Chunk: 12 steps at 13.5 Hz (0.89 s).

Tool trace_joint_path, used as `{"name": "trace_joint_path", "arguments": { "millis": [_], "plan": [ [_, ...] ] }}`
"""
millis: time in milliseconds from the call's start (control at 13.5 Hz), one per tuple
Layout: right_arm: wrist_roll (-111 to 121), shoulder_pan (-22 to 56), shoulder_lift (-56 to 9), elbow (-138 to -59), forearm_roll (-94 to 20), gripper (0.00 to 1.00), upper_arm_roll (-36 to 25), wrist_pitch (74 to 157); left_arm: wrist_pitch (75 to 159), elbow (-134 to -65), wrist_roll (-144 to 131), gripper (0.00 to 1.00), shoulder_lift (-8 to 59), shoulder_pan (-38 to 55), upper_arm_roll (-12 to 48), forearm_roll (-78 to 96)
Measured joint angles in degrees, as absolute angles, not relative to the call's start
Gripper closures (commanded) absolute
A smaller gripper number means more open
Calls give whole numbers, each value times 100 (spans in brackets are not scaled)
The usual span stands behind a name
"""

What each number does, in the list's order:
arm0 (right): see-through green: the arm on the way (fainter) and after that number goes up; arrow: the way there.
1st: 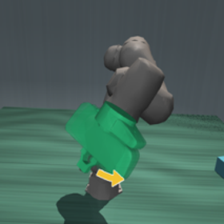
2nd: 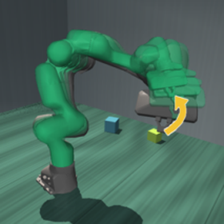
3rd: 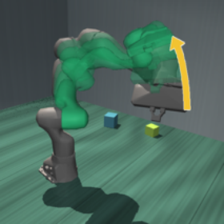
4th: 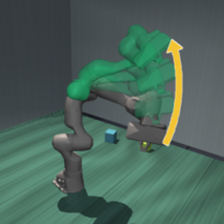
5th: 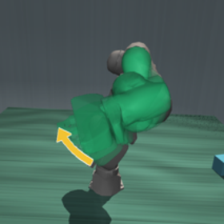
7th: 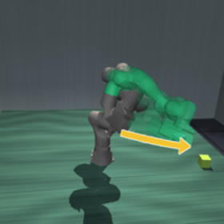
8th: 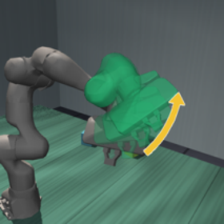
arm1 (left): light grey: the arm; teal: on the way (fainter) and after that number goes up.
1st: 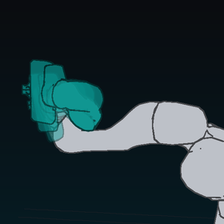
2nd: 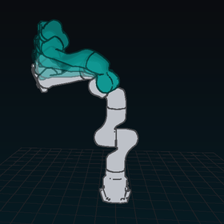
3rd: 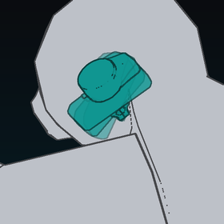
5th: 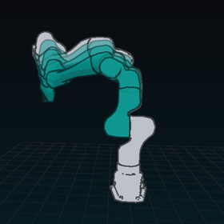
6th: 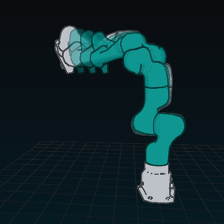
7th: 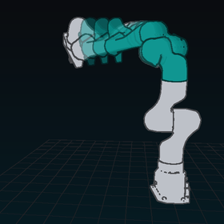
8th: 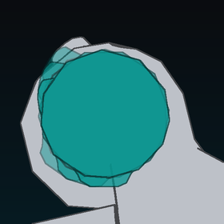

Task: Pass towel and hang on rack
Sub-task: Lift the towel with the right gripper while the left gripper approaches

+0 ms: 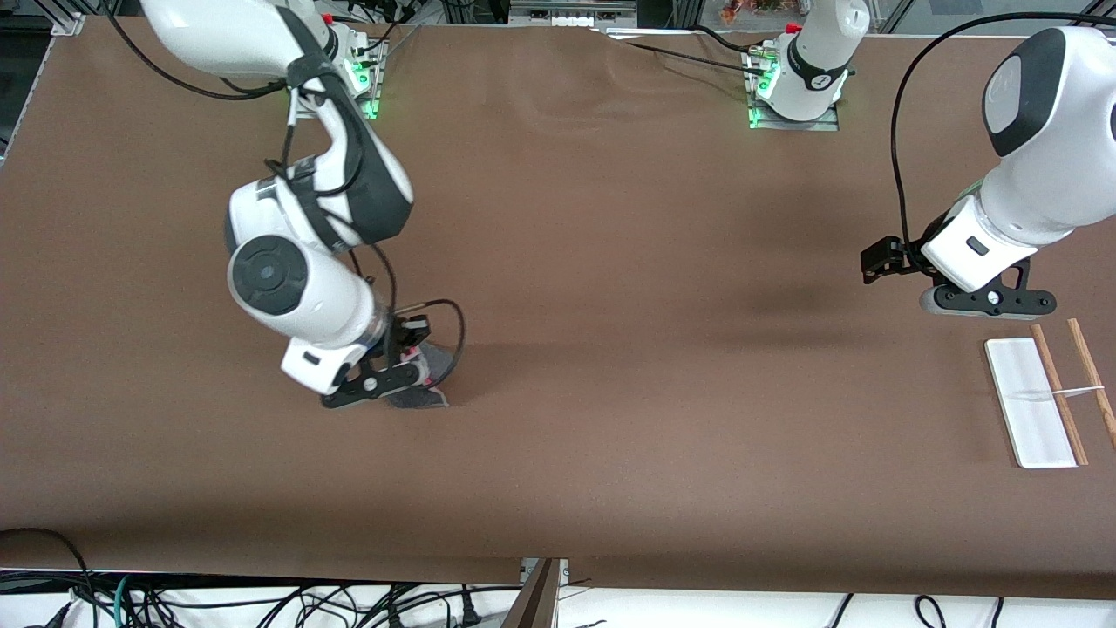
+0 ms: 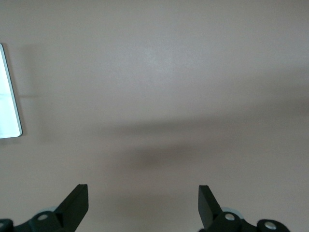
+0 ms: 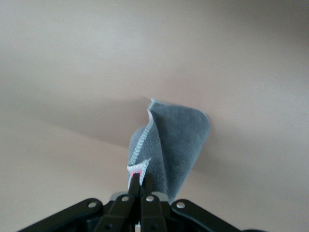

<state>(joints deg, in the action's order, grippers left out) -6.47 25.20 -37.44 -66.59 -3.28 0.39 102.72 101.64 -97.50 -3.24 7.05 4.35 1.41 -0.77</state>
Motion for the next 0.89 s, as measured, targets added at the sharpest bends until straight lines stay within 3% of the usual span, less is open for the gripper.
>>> {"name": "trace_joint_path", "arguments": {
  "millis": [445,891],
  "plan": [
    [-712,3306,-3686,-6205,-329,100,56,10388,10158,-9712,-324,0,721,444,155,-46],
    [-224,3882,-3678,-6004,-329,100,109,11168,10110,-9719,358,0,1070,539,258,1636]
  ]
}}
